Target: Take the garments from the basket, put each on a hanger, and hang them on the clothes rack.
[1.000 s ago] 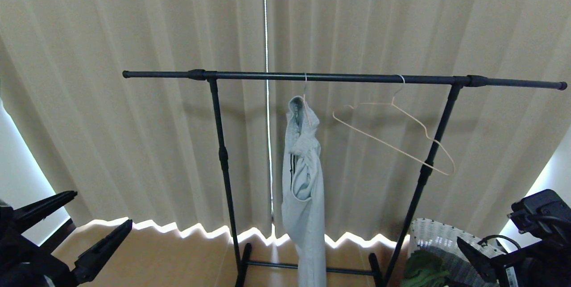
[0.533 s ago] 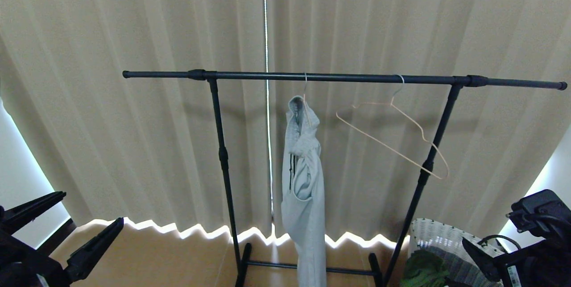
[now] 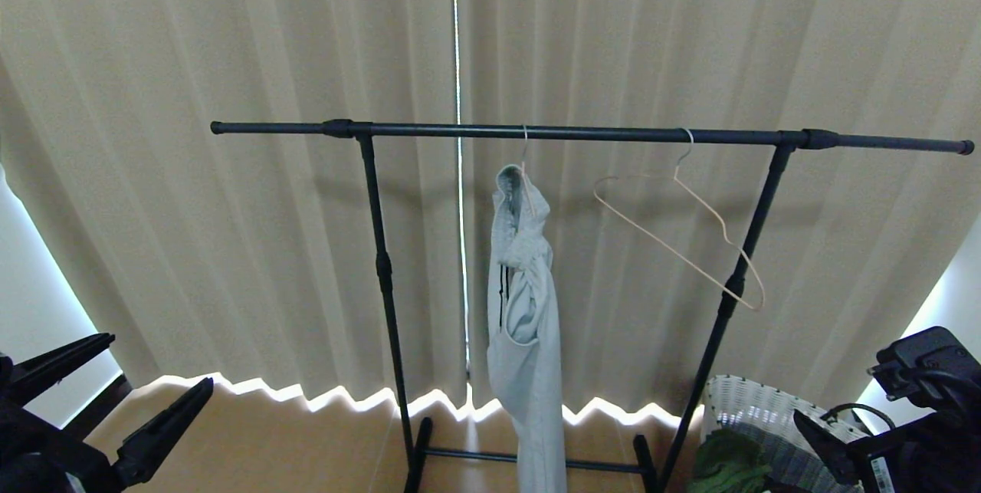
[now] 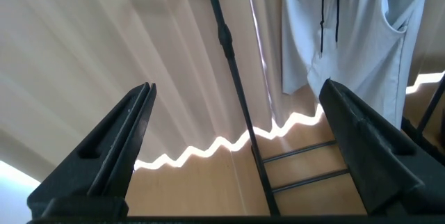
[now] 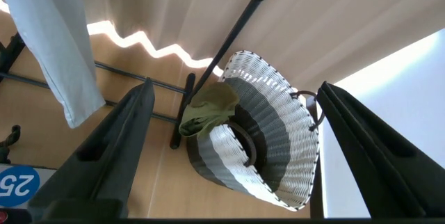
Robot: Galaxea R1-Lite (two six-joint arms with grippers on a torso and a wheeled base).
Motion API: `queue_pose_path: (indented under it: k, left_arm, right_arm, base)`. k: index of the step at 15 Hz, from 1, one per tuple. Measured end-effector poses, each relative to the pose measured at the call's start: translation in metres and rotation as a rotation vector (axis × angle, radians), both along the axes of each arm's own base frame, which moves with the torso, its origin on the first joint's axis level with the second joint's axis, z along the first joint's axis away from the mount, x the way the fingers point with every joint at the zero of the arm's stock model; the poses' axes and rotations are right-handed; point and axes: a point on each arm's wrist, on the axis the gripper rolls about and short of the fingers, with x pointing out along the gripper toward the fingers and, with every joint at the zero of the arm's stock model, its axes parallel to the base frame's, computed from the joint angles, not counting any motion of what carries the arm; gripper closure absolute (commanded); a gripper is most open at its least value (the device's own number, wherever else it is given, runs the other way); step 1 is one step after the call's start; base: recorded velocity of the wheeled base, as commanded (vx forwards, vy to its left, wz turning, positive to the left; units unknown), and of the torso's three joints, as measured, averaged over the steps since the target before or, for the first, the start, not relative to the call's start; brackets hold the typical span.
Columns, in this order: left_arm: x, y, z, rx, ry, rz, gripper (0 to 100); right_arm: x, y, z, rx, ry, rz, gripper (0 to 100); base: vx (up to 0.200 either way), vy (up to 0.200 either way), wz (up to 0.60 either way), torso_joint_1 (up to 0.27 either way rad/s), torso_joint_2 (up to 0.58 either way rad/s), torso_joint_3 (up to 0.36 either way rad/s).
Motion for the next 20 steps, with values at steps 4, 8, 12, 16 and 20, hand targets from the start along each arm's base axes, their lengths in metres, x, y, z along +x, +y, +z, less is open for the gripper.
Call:
queue_pose_path:
  k: [4, 8, 12, 16, 20]
  left_arm:
    - [-0.0006, 0.0000, -0.0019, 0.001, 0.008, 0.000, 0]
    - [-0.0016, -0.0003, -0.0032, 0.002, 0.010, -0.004, 0]
    - [-0.0017, -0.0004, -0.0024, 0.003, 0.005, -0.005, 0]
    - [-0.0008, -0.0007, 0.0002, 0.003, -0.007, -0.008, 0]
    - [-0.0005, -0.0009, 0.0009, 0.003, -0.010, -0.011, 0]
  right_arm:
    - [0.0000, 0.0000, 0.0003, 0.000, -0.001, 0.000, 0]
    - [-0.0010, -0.0005, -0.0012, -0.002, 0.004, 0.000, 0]
    - [-0.0016, -0.0007, -0.0018, -0.003, 0.005, -0.001, 0]
    - [-0.0029, -0.0014, -0.0031, -0.005, 0.008, -0.002, 0]
    - [-0.0028, -0.0013, -0.0033, -0.006, 0.009, -0.002, 0]
  base:
    - [0.000, 0.000, 0.00, -0.056, 0.12, 0.061]
    - [0.000, 0.000, 0.00, -0.216, 0.47, 0.242]
    - [0.000, 0.000, 0.00, -0.234, 0.51, 0.273]
    - [0.000, 0.000, 0.00, -0.224, 0.49, 0.266]
    - [0.000, 0.000, 0.00, -0.210, 0.47, 0.261]
